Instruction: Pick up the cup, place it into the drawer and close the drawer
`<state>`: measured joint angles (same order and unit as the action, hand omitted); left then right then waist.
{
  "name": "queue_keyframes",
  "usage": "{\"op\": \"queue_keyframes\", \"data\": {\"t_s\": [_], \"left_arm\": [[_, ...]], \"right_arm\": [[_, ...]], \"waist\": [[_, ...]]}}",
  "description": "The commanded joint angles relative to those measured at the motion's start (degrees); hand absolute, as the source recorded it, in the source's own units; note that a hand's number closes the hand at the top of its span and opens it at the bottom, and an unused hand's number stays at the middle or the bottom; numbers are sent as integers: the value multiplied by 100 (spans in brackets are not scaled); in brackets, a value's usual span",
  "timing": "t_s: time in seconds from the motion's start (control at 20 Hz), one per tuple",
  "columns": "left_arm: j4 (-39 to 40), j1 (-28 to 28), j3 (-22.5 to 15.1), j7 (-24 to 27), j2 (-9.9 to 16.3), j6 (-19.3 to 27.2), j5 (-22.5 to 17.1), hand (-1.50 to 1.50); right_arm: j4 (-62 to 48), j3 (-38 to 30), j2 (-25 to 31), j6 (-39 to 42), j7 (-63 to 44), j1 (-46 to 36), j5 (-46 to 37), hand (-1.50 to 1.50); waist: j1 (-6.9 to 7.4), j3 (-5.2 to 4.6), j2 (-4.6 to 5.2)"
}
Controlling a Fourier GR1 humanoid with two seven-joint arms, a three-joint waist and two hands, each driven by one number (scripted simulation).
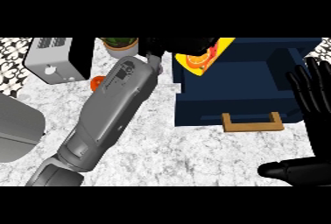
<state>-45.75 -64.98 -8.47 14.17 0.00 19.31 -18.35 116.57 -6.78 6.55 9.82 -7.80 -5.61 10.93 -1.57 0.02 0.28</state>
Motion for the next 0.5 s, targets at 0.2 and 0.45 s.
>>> {"op": "queue_keyframes", "data": {"t_s": [0.2, 0.45], "left_arm": [[1052, -205, -983, 686, 0, 468, -992, 150], [1619, -825, -1469, 425, 0, 616, -1335, 150]], "right_arm": [[-27, -84, 100, 33, -192, -134, 147, -150], [-83, 284, -198, 68, 259, 143, -126, -150]], "waist": [[-113, 1, 21], [-260, 6, 50]]}}
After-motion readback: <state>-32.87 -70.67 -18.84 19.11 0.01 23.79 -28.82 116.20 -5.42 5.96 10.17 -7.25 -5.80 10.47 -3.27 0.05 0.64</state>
